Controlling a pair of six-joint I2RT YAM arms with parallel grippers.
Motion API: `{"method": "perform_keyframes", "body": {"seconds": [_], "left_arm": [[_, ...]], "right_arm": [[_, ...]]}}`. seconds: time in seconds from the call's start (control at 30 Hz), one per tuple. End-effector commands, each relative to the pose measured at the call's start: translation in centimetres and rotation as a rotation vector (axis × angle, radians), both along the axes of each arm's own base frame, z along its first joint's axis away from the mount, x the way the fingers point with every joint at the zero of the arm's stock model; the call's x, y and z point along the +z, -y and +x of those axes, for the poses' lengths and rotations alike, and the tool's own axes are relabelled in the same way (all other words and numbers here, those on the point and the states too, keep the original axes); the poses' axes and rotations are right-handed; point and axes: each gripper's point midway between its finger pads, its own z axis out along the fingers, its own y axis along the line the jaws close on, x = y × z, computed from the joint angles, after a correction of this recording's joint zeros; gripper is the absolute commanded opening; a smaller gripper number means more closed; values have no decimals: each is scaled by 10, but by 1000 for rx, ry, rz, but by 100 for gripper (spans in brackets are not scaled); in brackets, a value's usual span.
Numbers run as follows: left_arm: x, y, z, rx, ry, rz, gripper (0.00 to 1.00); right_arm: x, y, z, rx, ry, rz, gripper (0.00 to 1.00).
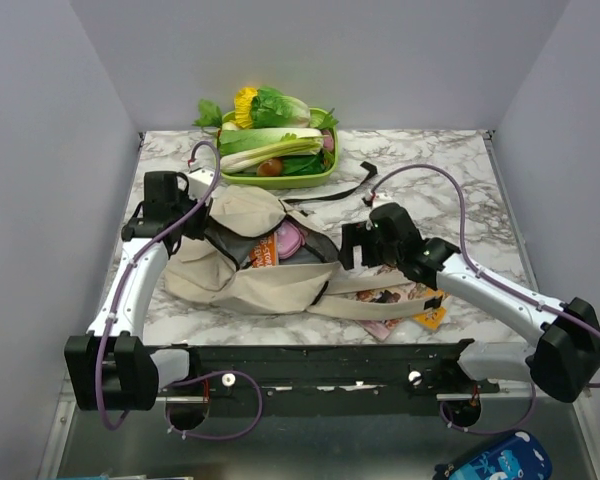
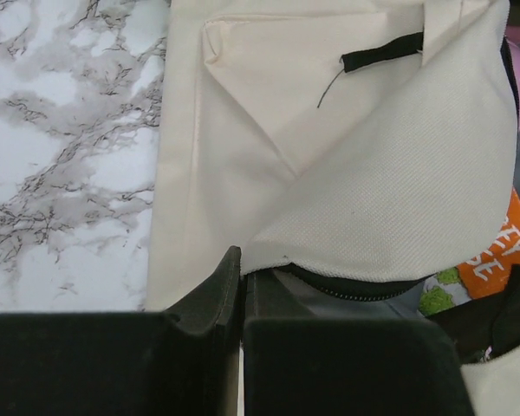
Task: Pack the student bag
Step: Adjust the student bag at the center of the board.
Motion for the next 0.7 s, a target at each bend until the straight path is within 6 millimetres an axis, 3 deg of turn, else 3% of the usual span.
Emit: {"method": "perform_keyframes", "body": {"seconds": [0.0,0.1,0.13,0.3,0.43,0.6,0.67], "left_arm": [[12,3,-3,-53,53,-29,0],[1,-19,3,38,34,55,0],[2,-35,6,93,40,77,0],[2,-70,-3,131,33,82,0],[-7,-62,-11,80,-3,43,0],[-6,-35,-5,6,-46,-85,0],[-7,-34,-1,9,-64,-83,0]], "right_arm": [[-56,68,-35,-311,-232,-87,100],[-78,90,-55,-431,-326,-79,100],[-80,97,-58,-462,-333,-81,100],[-75,135,-58,-625,-274,-115,100],[-78,155,-68,-721,-282,-161,100],[-89,162,-84,-771,-329,-169,100],[-89,165,-88,-791,-332,-165,100]]}}
